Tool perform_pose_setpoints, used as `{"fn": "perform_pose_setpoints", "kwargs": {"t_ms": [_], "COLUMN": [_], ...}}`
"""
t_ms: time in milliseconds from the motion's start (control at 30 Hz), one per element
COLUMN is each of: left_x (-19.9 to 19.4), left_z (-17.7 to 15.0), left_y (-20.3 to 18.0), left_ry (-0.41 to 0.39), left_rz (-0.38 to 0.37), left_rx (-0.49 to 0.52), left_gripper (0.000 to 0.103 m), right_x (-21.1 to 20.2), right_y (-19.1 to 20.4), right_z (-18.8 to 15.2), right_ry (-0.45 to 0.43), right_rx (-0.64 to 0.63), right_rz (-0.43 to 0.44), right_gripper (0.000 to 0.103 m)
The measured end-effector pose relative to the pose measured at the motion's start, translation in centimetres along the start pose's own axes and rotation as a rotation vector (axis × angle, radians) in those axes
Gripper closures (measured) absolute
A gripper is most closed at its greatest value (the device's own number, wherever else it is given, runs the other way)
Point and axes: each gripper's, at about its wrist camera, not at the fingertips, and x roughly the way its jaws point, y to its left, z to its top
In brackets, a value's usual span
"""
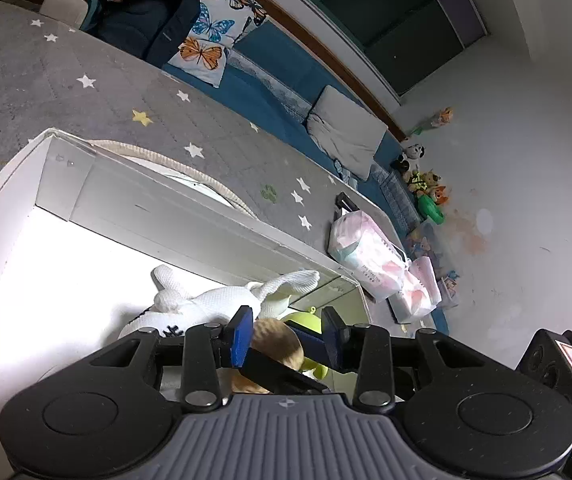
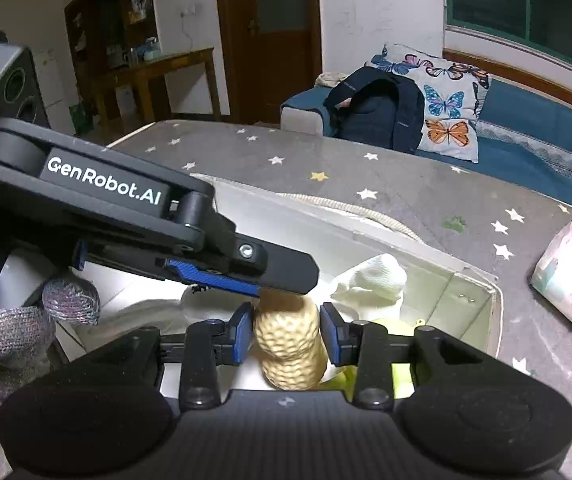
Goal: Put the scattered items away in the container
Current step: 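Lower the peanut plush into the white box and open both grippers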
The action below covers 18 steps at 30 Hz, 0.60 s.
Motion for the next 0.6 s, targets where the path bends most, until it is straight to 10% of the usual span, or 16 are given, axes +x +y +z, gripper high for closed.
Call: {"fn": "perform_pose_setpoints", "kwargs": {"t_ms": [600], "left_x": [-1.2], "left_z": [0.0], "left_y": [0.7], "left_ry": [-0.025], "left_rz": [0.017], "left_rx": [-0.018], "left_gripper": [0.063], "right_x": [0.6], "right_y": [0.4], "right_z": [0.9], "right_ry": [0.042], "right_rx": [-0.02], "right_rz": [-0.012], "right_gripper": [0.066]}}
